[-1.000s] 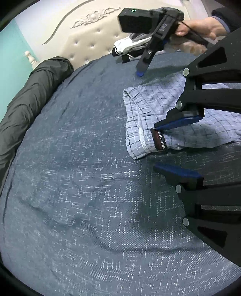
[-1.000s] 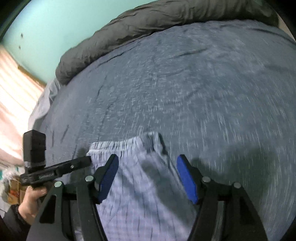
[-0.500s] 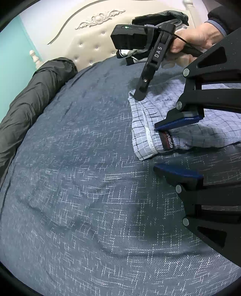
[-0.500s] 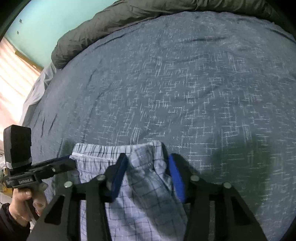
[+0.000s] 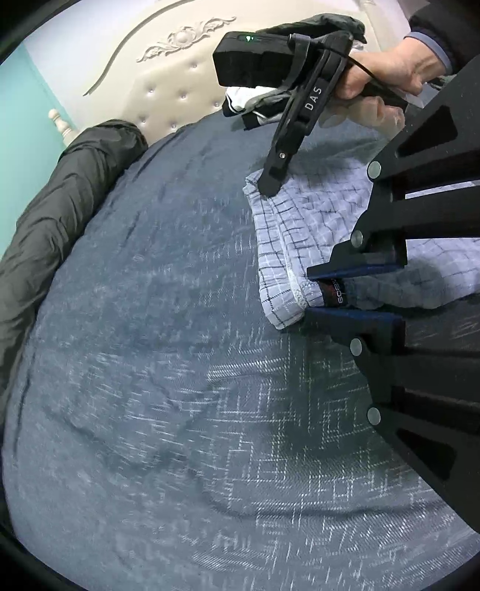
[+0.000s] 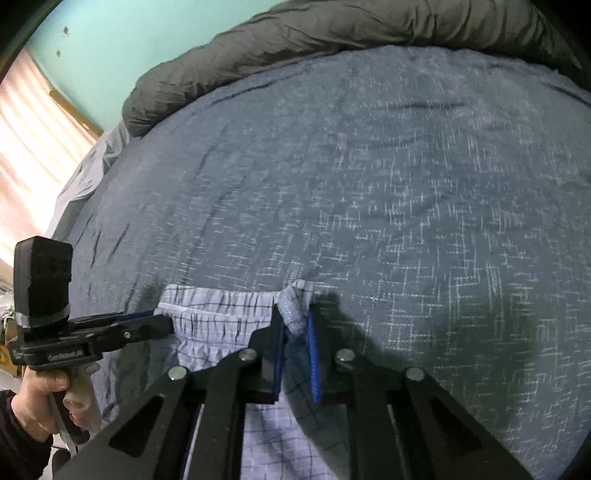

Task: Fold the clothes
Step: 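Lift the folded shirt with both tools and carry it toward the headboard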

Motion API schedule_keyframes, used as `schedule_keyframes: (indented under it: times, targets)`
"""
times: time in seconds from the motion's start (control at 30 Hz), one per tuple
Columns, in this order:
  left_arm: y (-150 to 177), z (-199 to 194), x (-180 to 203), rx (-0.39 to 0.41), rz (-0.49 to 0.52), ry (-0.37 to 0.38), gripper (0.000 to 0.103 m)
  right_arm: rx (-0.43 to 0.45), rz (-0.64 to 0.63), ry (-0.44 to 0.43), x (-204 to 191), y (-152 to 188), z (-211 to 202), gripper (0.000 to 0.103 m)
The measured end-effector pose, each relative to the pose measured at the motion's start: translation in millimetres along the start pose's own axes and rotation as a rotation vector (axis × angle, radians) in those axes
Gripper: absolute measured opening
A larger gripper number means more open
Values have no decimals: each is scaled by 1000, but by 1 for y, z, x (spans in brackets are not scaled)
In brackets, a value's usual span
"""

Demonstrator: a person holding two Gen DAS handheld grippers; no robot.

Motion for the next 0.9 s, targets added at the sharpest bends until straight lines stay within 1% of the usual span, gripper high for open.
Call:
schedule_keyframes:
  times: [0.17, 0.3, 0.5, 0.63, 0.9]
  targets:
    - [-7, -28, 26, 41, 49, 4, 14, 70, -21, -25, -7, -4, -31, 10]
    - [-14, -58, 51, 77, 82, 6, 14, 131, -43, -48, -26, -15, -63, 10]
    - [-22, -116, 104, 144, 148, 15, 14, 232, -81, -81, -54, -26, -139, 10]
    - [-27, -158, 145, 198, 212, 14, 14, 298, -102, -90, -72, -35, -187, 10]
    - [-33, -232, 215, 295, 292, 17, 14, 426, -154, -105, -108, -49, -287, 10]
Point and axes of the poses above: each gripper's, at about its wrist camera, not at the fingertips, and z roughly the way its jaws point, x to its right, y to its underside, the point moved 2 cm from there along z, roughly the way its jaws point, and after that the axes turned 8 degrees about x, right-handed, at the moved point
